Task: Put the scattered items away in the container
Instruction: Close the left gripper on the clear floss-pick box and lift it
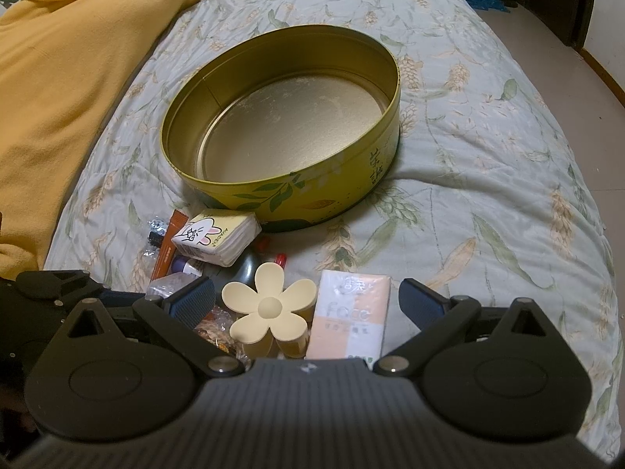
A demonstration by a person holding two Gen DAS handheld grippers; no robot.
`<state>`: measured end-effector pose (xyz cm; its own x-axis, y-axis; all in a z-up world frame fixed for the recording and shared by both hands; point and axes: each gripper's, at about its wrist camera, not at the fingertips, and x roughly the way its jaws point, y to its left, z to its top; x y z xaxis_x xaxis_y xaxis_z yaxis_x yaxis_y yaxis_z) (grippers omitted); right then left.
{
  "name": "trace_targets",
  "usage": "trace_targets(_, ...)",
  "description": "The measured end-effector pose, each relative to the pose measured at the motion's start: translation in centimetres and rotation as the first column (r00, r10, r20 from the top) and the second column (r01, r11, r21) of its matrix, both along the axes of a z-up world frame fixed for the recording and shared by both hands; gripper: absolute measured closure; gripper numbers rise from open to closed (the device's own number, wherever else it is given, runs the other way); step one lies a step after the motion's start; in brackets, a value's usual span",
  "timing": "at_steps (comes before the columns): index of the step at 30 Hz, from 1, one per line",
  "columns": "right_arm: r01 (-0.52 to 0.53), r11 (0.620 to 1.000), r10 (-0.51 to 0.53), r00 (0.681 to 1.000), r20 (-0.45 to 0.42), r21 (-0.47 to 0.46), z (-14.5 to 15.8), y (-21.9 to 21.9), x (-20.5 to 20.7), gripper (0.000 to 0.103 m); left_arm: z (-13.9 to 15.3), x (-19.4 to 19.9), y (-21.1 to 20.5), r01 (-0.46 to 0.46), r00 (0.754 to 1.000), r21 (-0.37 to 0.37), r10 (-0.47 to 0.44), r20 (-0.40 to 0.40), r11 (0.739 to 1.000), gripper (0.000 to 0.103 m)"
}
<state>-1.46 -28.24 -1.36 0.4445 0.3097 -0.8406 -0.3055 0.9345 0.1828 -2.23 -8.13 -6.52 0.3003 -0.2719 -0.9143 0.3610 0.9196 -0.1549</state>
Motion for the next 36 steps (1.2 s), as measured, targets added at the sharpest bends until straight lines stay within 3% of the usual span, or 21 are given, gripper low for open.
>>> trace_targets(3, 0.0, 1.0, 0.0, 1.0, 0.0, 0.0, 0.0, 0.0, 0.0, 0.0, 0.0, 0.0, 0.0, -0.004, 1.0, -0.006, 0.004, -0.001, 1.0, 0.061)
trace_targets(14, 0.006, 1.0, -0.006, 1.0, -0.006, 0.0, 0.0, -0.1, 0.0, 0.0, 1.7, -0.5, 1.1, -0.007, 0.999, -0.039, 0.009, 0.046, 0.999, 0.077)
trace_targets(36, 0.012, 1.0, -0.012, 1.0, -0.027, 0.01, -0.2, -0.3, 0.4, 0.0, 5.0, 0.5, 4.8, -0.119, 0.984, -0.142, 0.136, 0.115, 0.983, 0.077)
